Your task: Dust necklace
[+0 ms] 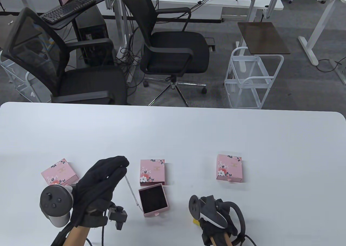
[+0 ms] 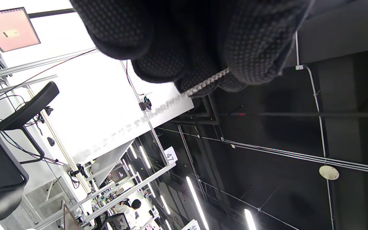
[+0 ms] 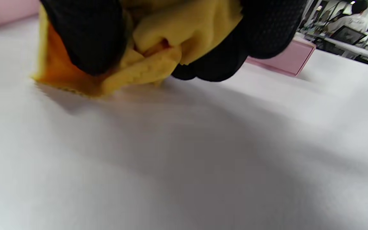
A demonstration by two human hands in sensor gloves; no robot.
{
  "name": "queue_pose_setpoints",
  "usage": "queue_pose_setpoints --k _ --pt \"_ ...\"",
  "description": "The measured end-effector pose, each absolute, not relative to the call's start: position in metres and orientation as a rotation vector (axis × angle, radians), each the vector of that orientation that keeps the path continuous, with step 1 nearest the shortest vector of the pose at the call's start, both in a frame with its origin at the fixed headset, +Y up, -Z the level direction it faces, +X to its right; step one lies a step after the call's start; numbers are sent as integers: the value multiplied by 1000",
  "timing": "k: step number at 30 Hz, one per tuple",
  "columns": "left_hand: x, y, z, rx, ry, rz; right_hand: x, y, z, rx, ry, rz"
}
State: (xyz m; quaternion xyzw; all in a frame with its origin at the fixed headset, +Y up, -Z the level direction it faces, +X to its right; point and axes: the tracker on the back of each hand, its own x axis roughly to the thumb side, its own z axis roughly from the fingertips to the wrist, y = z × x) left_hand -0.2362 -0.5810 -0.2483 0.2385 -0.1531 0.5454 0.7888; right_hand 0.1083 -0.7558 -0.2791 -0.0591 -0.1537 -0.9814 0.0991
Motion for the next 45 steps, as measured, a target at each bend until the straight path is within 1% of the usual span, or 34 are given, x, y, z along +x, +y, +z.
queue_pose_setpoints --k 2,3,6,8,10,12,13,14,16,19,21,22,23,25,27,28,30,32,36,39,42,45 --pt "-236 -581 -248 513 -330 1174 110 -756 -278 -154 -533 -2896" --pt "-236 -581 -248 513 -331 1176 111 -754 -277 -155 -532 -2895" --pt "-236 -581 -248 512 -333 1182 115 -742 -273 -183 -473 -2916" --pt "-236 -581 -248 511 -335 1179 117 -729 -270 -201 -463 -2920" --pt "-235 -583 -249 504 -336 1177 117 -716 -266 -225 -410 -2923" --pt "-233 -584 -250 496 -336 1175 115 -699 -263 -252 -287 -2939" --pt "-232 -585 -250 490 -337 1171 110 -685 -261 -288 -163 -2979" --pt "-231 -586 -251 483 -337 1169 106 -677 -260 -310 -70 -3024" --pt "-229 -588 -252 476 -340 1169 91 -660 -259 -414 106 -3164" --pt "-226 -590 -253 476 -361 1175 62 -650 -262 -628 241 -3385" --pt "-223 -592 -254 476 -367 1174 41 -650 -264 -815 227 -3496" --pt "-221 -593 -255 468 -371 1168 30 -652 -266 -926 180 -3535" --pt "-220 -594 -255 458 -376 1165 17 -656 -269 -1031 87 -3564" --pt "-218 -596 -257 452 -378 1167 1 -662 -273 -1097 27 -3580" --pt "-218 -598 -258 439 -376 1161 -8 -665 -278 -1090 106 -3575" --pt "-220 -599 -260 435 -368 1158 -10 -668 -283 -1047 175 -3575" --pt "-226 -599 -262 433 -339 1156 -8 -672 -287 -985 206 -3594" --pt "-234 -600 -266 436 -301 1155 1 -676 -291 -913 265 -3595" --pt "-252 -602 -273 407 -222 1156 23 -685 -297 -796 494 -3674" --pt "-261 -603 -277 392 -163 1095 32 -688 -299 -722 531 -3723" --pt "-264 -606 -282 351 -130 1017 37 -688 -300 -639 624 -3713" --pt "-258 -613 -289 258 -127 917 37 -689 -299 -624 626 -3715"
